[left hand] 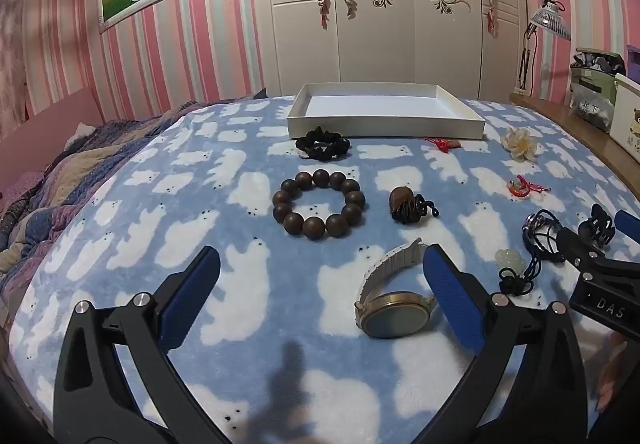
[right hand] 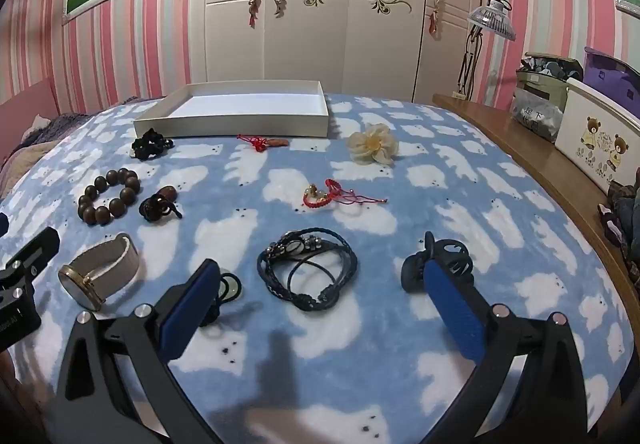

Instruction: Organize jewelry

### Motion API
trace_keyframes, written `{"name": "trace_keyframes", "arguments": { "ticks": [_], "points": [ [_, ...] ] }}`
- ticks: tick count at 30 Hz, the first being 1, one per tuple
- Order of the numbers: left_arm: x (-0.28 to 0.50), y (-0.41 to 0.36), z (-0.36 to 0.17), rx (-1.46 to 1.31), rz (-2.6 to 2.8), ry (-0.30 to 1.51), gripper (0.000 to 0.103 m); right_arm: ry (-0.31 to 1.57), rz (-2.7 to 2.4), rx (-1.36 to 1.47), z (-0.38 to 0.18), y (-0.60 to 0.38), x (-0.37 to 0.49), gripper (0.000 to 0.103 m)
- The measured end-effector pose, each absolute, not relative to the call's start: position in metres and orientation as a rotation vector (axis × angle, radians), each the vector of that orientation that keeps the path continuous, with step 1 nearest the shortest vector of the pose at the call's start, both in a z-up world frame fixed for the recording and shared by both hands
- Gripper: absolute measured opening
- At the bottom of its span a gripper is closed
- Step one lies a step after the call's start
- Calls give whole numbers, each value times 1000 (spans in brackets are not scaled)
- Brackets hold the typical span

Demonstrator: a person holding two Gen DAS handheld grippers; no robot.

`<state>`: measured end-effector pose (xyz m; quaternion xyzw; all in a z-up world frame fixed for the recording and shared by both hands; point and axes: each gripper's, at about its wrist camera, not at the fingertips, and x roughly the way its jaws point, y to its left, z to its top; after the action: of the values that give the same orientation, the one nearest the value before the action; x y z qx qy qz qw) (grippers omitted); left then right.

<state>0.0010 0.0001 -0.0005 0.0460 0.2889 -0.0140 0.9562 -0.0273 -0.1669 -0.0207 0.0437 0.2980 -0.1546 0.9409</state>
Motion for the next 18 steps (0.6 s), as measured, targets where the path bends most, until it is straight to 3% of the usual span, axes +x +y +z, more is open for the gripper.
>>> {"name": "trace_keyframes", "arguments": {
  "ticks": [18],
  "points": [
    [-1,0,-3,92,-27,581,100,610,-316,92,-21,-168,-28,101]
  ]
}}
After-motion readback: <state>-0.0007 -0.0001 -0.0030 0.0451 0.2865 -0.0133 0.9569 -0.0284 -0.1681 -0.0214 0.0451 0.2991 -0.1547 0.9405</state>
